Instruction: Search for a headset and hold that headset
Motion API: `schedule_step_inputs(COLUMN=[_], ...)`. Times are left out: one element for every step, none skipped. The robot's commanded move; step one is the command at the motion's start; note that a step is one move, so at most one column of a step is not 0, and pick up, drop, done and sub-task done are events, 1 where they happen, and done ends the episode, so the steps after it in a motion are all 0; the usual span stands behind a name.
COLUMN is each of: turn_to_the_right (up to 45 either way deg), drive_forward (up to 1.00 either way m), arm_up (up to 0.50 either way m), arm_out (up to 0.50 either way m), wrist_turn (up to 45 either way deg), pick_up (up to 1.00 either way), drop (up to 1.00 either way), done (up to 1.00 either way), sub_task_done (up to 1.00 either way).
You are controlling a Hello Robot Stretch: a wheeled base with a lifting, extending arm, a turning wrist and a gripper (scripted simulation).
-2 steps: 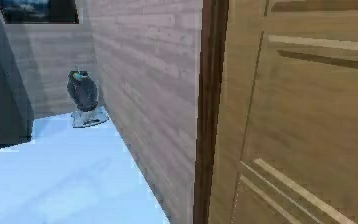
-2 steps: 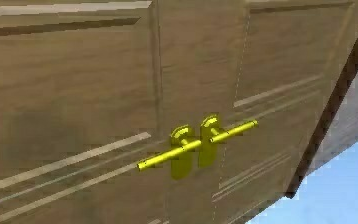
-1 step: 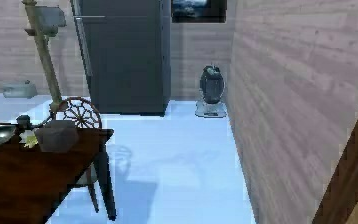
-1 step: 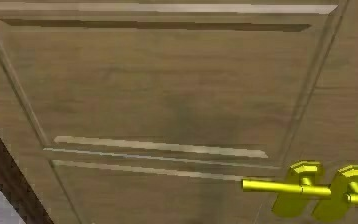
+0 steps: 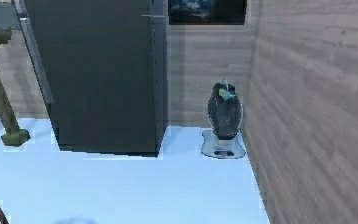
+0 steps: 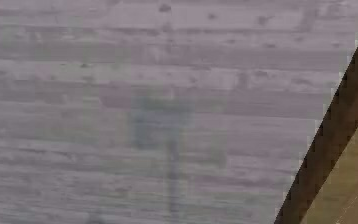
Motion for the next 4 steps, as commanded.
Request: schedule_step_inputs(turn_to_the_right=[0.0,-30.0,0.0,-45.0], drive_forward=[0.35,0.00,0.75,0.00], arm_up=[0.00,0.00,0.00,0.00], arm_out=[0.00,0.00,0.00,0.00], wrist_turn=[0.0,0.0,0.0,0.0], pick_up=[0.00,0.00,0.00,0.00], drop=[0.00,0.00,0.00,0.00], done=[0.00,0.00,0.00,0.00], sub_task_done=[0.00,0.00,0.00,0.00])
